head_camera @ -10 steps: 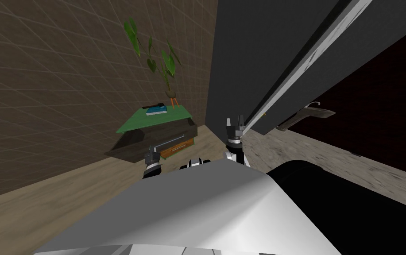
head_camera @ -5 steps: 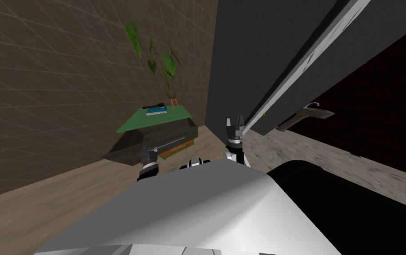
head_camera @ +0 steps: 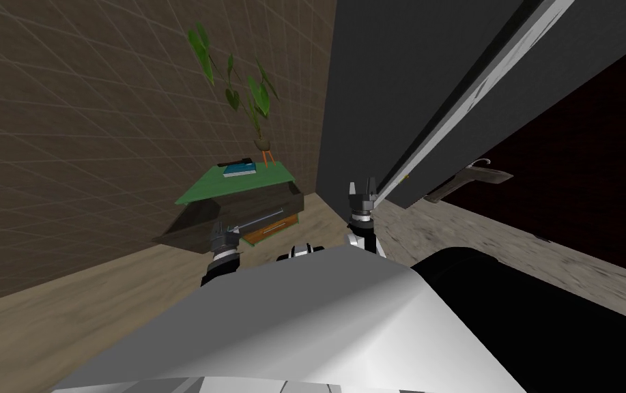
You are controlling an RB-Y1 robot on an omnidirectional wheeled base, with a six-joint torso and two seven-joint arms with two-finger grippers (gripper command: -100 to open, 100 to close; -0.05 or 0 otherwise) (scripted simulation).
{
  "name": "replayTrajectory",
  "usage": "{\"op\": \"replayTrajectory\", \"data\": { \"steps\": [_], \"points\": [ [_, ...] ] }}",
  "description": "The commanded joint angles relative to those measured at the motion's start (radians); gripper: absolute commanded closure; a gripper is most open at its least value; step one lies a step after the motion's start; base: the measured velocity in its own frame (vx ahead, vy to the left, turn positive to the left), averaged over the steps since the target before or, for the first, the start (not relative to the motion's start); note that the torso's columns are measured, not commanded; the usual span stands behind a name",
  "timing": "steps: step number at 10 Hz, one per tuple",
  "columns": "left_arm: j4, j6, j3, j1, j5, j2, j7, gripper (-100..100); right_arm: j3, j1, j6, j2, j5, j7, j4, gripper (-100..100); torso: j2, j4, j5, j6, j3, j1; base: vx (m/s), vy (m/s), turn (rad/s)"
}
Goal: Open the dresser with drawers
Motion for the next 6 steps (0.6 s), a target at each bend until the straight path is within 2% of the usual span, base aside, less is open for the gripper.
{"op": "replayTrajectory", "data": {
  "steps": [1,6],
  "points": [
    [-0.003,0.006,0.000,0.002,0.000,0.000,0.000,0,0.000,0.000,0.000,0.000,0.000,0.000,0.000,0,0.000,-0.001,0.001,0.000,0.001,0.000,0.000,0.000,0.000],
    [0.002,0.010,0.000,0.004,0.000,0.000,-0.001,0,0.000,0.000,0.000,0.000,0.000,0.000,0.000,0,-0.003,-0.003,0.003,0.000,-0.001,0.003,0.000,0.000,0.000]
  ]
}}
